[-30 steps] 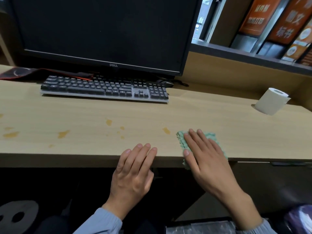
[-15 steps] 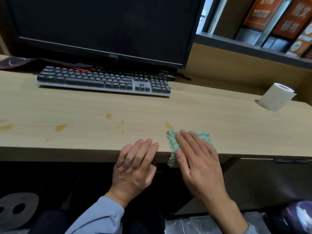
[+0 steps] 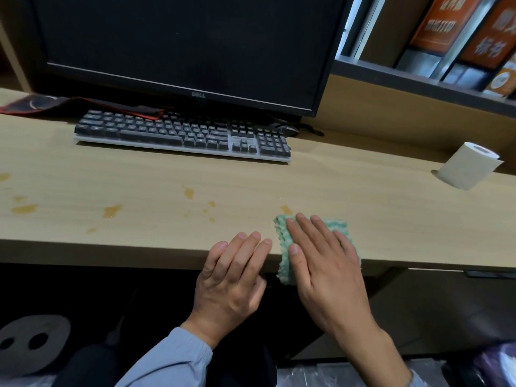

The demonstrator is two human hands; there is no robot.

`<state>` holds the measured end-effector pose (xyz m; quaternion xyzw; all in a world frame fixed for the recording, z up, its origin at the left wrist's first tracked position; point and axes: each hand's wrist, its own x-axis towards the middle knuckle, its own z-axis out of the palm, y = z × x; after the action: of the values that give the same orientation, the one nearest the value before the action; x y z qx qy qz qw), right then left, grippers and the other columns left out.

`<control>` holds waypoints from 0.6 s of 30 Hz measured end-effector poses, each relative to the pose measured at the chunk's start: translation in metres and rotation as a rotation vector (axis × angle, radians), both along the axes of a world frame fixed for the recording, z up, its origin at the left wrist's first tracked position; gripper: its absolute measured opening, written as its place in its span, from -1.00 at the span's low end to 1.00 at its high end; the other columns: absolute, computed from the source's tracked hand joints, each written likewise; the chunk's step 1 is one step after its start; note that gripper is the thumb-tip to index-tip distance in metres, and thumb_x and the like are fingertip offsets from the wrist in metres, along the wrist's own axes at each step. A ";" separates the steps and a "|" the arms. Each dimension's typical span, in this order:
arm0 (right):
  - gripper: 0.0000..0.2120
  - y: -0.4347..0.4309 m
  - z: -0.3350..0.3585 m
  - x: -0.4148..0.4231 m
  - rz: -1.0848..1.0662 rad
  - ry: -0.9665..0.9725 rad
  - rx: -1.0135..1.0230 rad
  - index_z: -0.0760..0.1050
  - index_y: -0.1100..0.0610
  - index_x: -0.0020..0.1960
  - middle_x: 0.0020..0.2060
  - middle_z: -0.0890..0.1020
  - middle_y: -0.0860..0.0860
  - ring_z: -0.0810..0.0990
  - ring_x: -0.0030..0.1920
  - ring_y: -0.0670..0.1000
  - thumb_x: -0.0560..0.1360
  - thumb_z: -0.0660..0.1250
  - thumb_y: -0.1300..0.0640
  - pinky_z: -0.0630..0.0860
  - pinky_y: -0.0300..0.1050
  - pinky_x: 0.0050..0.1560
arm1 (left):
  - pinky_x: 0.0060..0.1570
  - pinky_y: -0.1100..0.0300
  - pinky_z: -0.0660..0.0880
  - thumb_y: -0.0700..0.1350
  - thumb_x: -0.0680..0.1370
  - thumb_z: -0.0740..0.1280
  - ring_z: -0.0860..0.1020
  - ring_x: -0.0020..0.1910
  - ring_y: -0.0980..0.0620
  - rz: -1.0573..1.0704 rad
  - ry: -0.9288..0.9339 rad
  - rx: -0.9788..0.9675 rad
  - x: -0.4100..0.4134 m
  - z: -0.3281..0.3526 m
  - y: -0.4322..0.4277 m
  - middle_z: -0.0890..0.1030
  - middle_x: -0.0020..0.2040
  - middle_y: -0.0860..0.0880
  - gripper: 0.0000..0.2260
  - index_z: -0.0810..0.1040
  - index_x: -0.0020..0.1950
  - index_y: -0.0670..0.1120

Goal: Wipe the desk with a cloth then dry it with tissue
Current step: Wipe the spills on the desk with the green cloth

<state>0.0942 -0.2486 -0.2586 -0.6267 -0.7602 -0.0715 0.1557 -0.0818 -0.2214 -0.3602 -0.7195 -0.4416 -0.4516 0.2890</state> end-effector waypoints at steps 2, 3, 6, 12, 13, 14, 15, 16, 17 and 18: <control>-0.44 0.015 0.012 -0.004 -0.030 -0.010 -0.143 0.06 -0.18 0.67 0.65 0.06 -0.23 -0.10 0.64 -0.17 0.69 -0.22 -0.18 -0.05 0.01 0.62 | 0.56 0.03 0.19 -0.12 0.48 0.35 0.45 0.41 -0.06 0.007 0.000 -0.005 0.001 -0.002 0.000 0.47 0.44 -0.04 -0.47 0.48 0.48 -0.09; -0.45 0.024 0.018 -0.005 -0.038 -0.018 -0.205 -0.03 -0.19 0.68 0.65 -0.02 -0.23 -0.16 0.64 -0.16 0.69 -0.23 -0.17 -0.10 0.01 0.63 | 0.56 0.03 0.18 -0.12 0.48 0.35 0.44 0.41 -0.06 0.012 -0.009 -0.007 0.002 -0.003 0.001 0.47 0.43 -0.04 -0.46 0.47 0.48 -0.08; -0.47 0.042 0.030 -0.010 -0.036 -0.009 -0.315 -0.17 -0.18 0.68 0.66 -0.13 -0.19 -0.24 0.63 -0.12 0.72 -0.21 -0.13 -0.19 0.03 0.63 | 0.56 0.03 0.18 -0.14 0.47 0.35 0.44 0.41 -0.06 0.008 -0.021 -0.021 0.004 -0.002 -0.001 0.46 0.44 -0.04 -0.45 0.45 0.48 -0.08; -0.44 0.007 0.025 -0.009 -0.043 -0.073 -0.298 -0.23 -0.16 0.67 0.65 -0.21 -0.19 -0.33 0.62 -0.10 0.67 -0.32 -0.14 -0.23 0.04 0.63 | 0.58 0.03 0.16 -0.13 0.54 0.27 0.44 0.43 -0.07 -0.016 -0.006 -0.054 -0.001 0.002 -0.004 0.46 0.45 -0.04 -0.51 0.46 0.49 -0.09; -0.45 0.006 0.026 -0.009 -0.047 -0.068 -0.316 -0.24 -0.17 0.67 0.64 -0.22 -0.19 -0.35 0.62 -0.09 0.68 -0.31 -0.13 -0.23 0.04 0.63 | 0.57 0.02 0.17 -0.12 0.54 0.26 0.44 0.44 -0.07 -0.019 -0.013 -0.059 0.000 0.002 -0.003 0.46 0.45 -0.04 -0.51 0.45 0.49 -0.09; -0.46 0.009 0.028 -0.009 -0.049 -0.065 -0.338 -0.25 -0.16 0.67 0.64 -0.22 -0.19 -0.35 0.62 -0.08 0.70 -0.28 -0.12 -0.23 0.05 0.63 | 0.56 0.01 0.18 -0.11 0.54 0.26 0.44 0.44 -0.07 -0.017 -0.023 -0.063 0.002 0.001 -0.003 0.46 0.45 -0.04 -0.51 0.45 0.49 -0.08; -0.46 0.017 0.029 -0.009 -0.052 -0.061 -0.354 -0.24 -0.15 0.67 0.65 -0.21 -0.18 -0.33 0.62 -0.07 0.71 -0.25 -0.11 -0.22 0.07 0.62 | 0.55 0.01 0.19 -0.10 0.54 0.27 0.44 0.43 -0.07 -0.011 -0.037 -0.067 0.004 0.001 -0.003 0.46 0.44 -0.05 -0.51 0.45 0.49 -0.08; -0.46 0.028 0.030 -0.010 -0.054 -0.050 -0.363 -0.23 -0.14 0.68 0.66 -0.20 -0.16 -0.30 0.63 -0.05 0.72 -0.23 -0.10 -0.21 0.08 0.62 | 0.55 0.00 0.20 -0.09 0.52 0.28 0.44 0.42 -0.08 -0.005 -0.051 -0.070 0.007 0.001 -0.003 0.46 0.43 -0.05 -0.50 0.45 0.48 -0.08; -0.46 0.042 0.030 -0.011 -0.051 -0.038 -0.376 -0.22 -0.13 0.68 0.66 -0.18 -0.15 -0.28 0.64 -0.04 0.72 -0.22 -0.10 -0.21 0.09 0.62 | 0.54 -0.01 0.21 -0.11 0.51 0.30 0.44 0.42 -0.08 0.001 -0.065 -0.071 0.009 0.001 -0.003 0.47 0.42 -0.05 -0.50 0.46 0.47 -0.08; -0.46 0.056 0.032 -0.012 -0.044 -0.029 -0.398 -0.21 -0.13 0.68 0.66 -0.17 -0.15 -0.26 0.64 -0.03 0.72 -0.21 -0.10 -0.21 0.10 0.61 | 0.54 -0.01 0.21 -0.12 0.49 0.31 0.44 0.42 -0.08 0.003 -0.070 -0.070 0.009 0.001 -0.003 0.47 0.41 -0.05 -0.49 0.46 0.46 -0.08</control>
<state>0.0822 -0.1922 -0.2269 -0.6605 -0.7476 0.0675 0.0162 -0.0728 -0.2243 -0.3590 -0.7123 -0.4680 -0.4602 0.2486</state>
